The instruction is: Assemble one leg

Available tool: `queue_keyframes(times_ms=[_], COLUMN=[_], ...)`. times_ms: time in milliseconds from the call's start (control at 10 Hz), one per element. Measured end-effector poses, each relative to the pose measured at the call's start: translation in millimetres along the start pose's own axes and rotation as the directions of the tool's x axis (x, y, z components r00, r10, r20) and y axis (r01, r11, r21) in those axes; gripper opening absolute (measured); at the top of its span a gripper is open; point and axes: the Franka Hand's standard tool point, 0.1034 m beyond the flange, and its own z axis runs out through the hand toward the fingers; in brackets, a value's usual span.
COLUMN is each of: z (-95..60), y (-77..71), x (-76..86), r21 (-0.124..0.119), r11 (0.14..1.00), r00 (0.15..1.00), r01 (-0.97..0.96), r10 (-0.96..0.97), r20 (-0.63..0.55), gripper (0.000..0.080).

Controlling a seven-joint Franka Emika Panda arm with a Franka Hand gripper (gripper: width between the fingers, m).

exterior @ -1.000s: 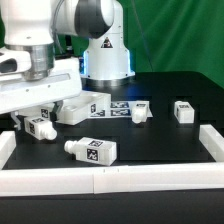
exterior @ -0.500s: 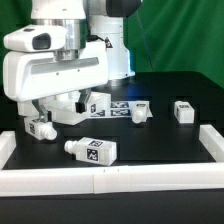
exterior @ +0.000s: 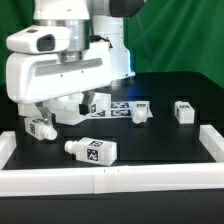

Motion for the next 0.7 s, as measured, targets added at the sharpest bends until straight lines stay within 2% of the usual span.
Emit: queue_keyframes(times_ms=[200, 300, 600, 700], z=[11.2, 12.6, 13.5, 13.5], y=[14.9, 19.2, 17.7, 15.6], x=[28.4, 33.2, 31.4, 34.7], r21=[-0.011, -0.017, -0.015, -0.020], r11=[1.000, 0.999, 1.000, 0.999], r00=[1.000, 0.999, 0.999, 0.999], r01=[0.020, 0.028, 0.028, 0.045], r10=[-0.021, -0.029, -0.028, -0.045], r20=[-0.018, -0.023, -0.020, -0.020], gripper=[0.0649, 0.0649, 0.0649, 0.0649])
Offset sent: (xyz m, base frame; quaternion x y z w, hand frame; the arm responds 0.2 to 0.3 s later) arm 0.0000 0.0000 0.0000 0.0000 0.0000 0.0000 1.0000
